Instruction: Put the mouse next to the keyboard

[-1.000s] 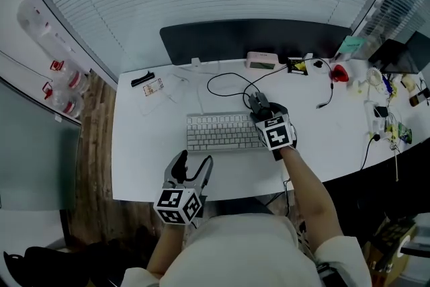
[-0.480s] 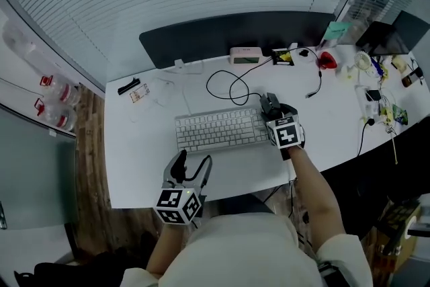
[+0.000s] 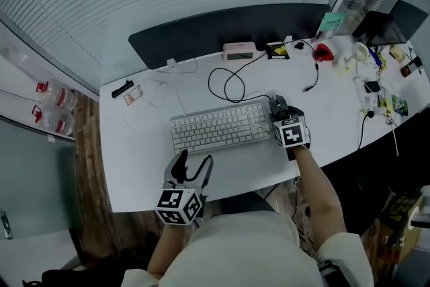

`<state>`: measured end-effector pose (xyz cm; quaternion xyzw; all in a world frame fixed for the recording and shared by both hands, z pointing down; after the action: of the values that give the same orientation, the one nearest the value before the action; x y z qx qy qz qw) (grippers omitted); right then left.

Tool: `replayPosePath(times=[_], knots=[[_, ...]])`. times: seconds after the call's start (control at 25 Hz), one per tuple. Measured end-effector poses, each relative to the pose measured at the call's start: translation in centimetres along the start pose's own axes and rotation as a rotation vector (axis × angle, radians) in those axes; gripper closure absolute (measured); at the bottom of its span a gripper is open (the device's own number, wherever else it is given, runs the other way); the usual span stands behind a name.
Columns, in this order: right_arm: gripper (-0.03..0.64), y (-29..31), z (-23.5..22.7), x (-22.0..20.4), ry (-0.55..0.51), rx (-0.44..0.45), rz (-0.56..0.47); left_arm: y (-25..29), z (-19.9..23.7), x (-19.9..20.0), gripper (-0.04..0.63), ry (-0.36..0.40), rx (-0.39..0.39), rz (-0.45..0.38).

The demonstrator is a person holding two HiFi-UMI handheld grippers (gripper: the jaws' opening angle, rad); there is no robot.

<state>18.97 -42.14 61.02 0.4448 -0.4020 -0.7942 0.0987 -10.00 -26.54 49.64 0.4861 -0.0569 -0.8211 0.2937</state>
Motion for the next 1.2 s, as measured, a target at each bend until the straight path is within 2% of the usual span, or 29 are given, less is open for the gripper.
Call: replayPosePath(times=[0.44,0.8,1.2], knots=[[0.328,1.4,-0.3,-2.9,0.033,-0.01,0.08,0.4,0.8,0.1,0.28,-0.007,-0.005,0.014],[0.316,1.7,-1.0,-3.4,0.119,-0.028,0.069,-0.5,1.2,-0.3,0.281,-0.018,0.006,0.016],[0.29,0.2,-1.2,-3.5,0.154,-0.091,0.023,-2.5,0.7,-1.2,0.281,-0.003,0.013,0.005]])
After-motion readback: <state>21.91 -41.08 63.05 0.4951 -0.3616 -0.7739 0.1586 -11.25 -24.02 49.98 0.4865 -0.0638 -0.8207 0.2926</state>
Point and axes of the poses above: the fingertips, and each gripper's own axes: y forward along the fingers, z to its left, x out of its top, the point moved 3 cm from there along -y, backward along the fingers, and after that the axes turned 14 degrees about -y, right-handed, at the moved point
